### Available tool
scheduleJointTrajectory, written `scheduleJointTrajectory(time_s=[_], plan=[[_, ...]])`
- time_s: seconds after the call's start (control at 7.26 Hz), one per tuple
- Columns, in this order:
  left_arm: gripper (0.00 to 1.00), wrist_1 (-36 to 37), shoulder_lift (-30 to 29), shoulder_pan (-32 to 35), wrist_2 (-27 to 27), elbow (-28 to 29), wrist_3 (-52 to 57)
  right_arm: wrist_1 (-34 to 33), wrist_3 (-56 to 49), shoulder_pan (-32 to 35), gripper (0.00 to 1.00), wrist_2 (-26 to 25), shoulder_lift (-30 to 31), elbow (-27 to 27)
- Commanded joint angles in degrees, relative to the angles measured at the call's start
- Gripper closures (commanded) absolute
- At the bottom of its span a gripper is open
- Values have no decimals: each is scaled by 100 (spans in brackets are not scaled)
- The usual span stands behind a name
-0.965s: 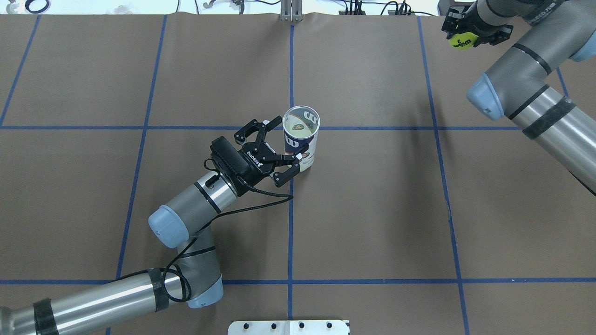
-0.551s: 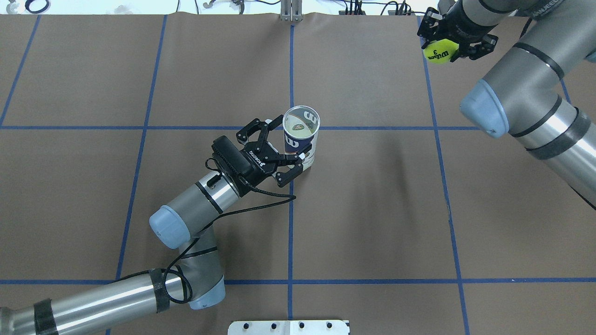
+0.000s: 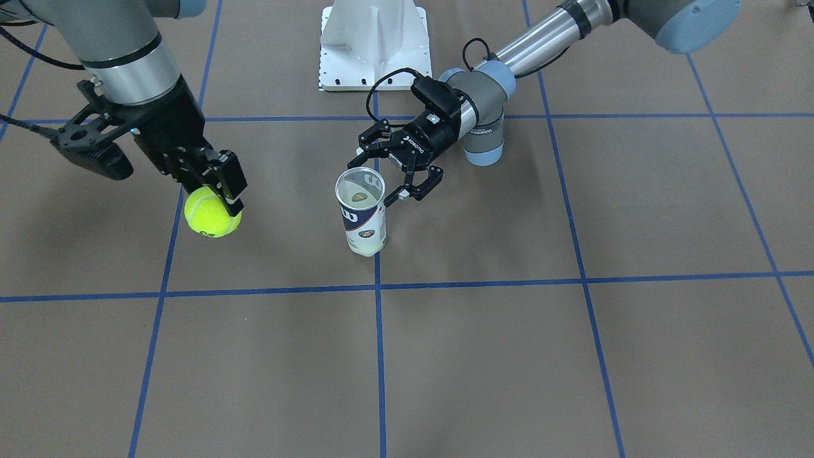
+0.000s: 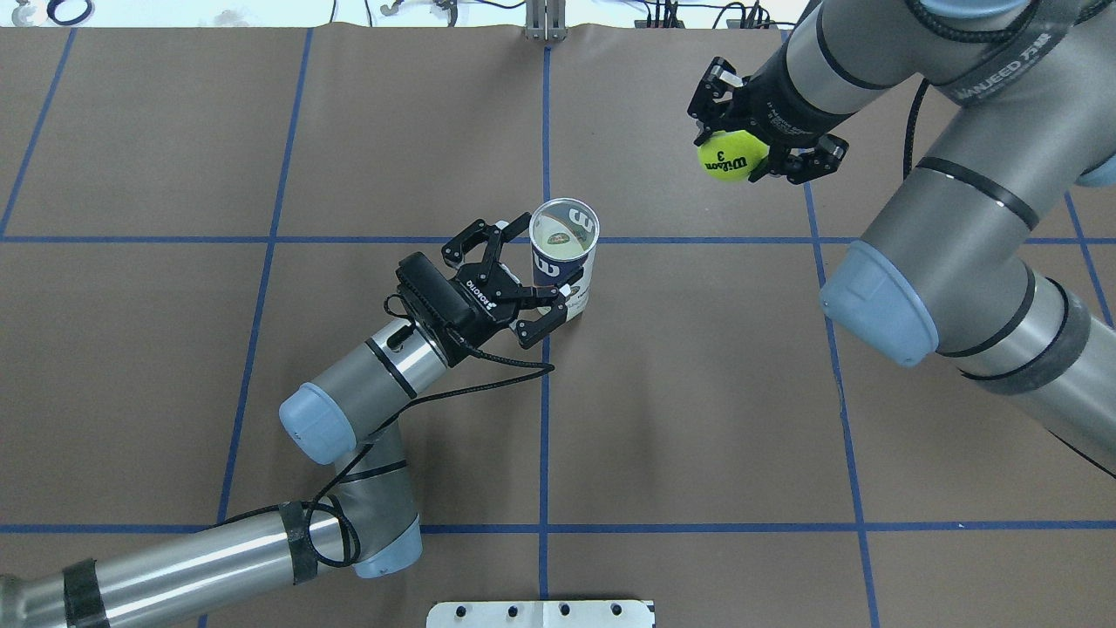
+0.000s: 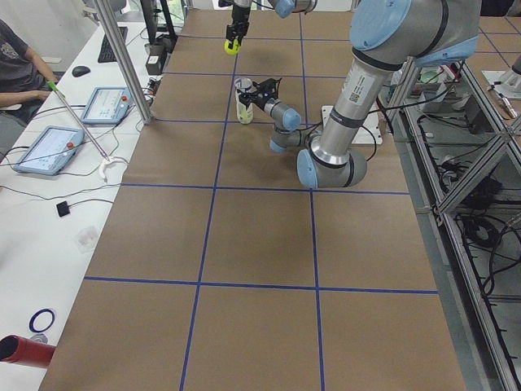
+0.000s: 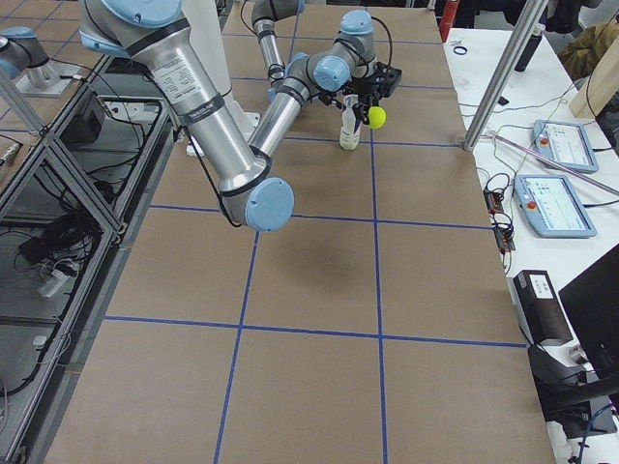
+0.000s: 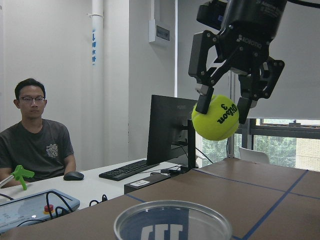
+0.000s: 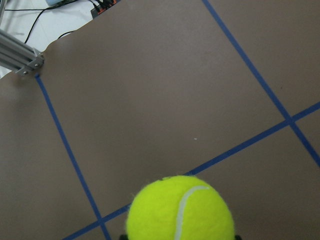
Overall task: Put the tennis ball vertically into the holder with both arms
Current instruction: 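Carry the yellow ball with the right gripper over the can's opening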
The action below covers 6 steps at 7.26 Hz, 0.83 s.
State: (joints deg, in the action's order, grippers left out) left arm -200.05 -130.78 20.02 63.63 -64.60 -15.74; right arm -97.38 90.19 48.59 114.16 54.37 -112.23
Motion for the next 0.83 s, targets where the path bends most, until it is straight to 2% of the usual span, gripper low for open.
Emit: scheduleJointTrajectory(time_s=[0.0, 0.69], plan=[[8, -8, 0, 2, 0, 0, 0, 0, 375, -278, 100, 1, -225, -89], [8, 1, -44, -7, 0, 0, 0, 0, 534, -683, 100, -52, -524, -54]])
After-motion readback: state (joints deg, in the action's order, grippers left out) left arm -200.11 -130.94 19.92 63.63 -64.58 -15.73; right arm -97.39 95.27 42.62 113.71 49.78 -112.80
